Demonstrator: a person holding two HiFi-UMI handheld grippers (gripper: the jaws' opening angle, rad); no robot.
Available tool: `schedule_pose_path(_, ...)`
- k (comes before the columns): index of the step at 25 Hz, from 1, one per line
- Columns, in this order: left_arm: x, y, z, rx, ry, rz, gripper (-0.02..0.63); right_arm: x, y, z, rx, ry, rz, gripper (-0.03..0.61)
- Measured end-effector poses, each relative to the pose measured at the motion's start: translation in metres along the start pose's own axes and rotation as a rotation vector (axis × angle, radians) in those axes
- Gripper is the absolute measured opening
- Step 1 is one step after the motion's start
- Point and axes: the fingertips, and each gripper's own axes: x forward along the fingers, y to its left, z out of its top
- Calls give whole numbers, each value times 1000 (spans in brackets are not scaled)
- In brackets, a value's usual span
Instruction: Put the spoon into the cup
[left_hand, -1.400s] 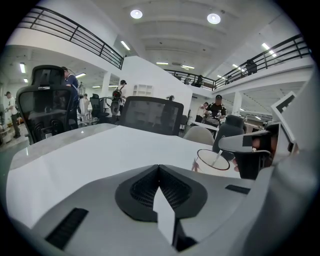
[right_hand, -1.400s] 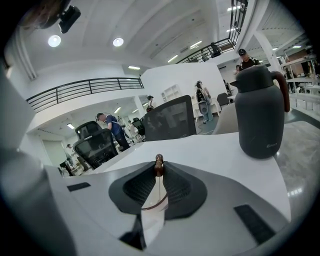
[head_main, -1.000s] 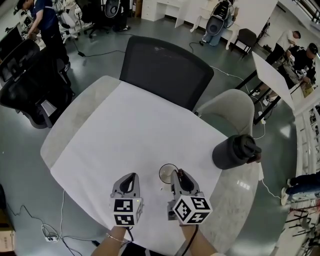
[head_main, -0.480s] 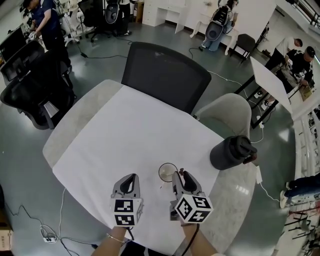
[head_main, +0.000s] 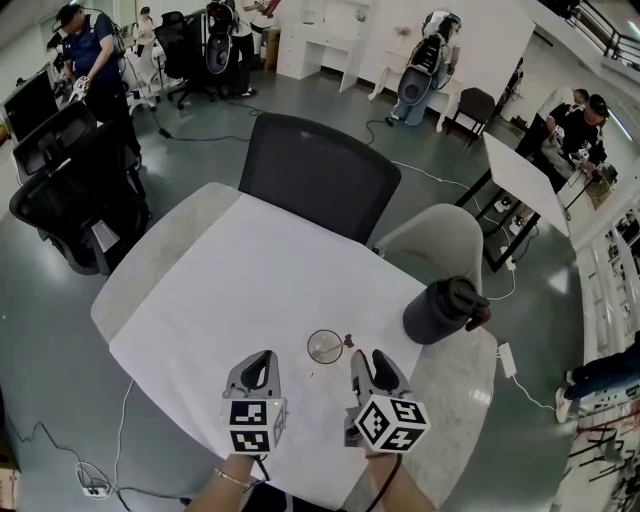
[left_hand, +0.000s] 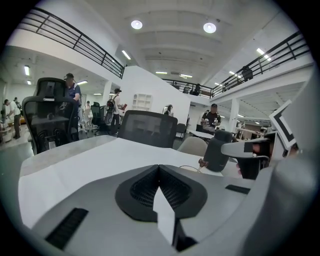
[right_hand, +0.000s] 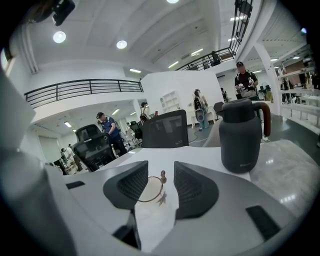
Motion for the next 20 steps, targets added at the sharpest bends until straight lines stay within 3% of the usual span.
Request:
schedule_pose_path(9,-26,-24,43,16,-80,-24,18,-57,-7,50,-67,-109,-38,154)
schedule_pose_path(20,-68,-55,87,63,-188,-57,18,-123,-11,97,-128,-264,-80,52)
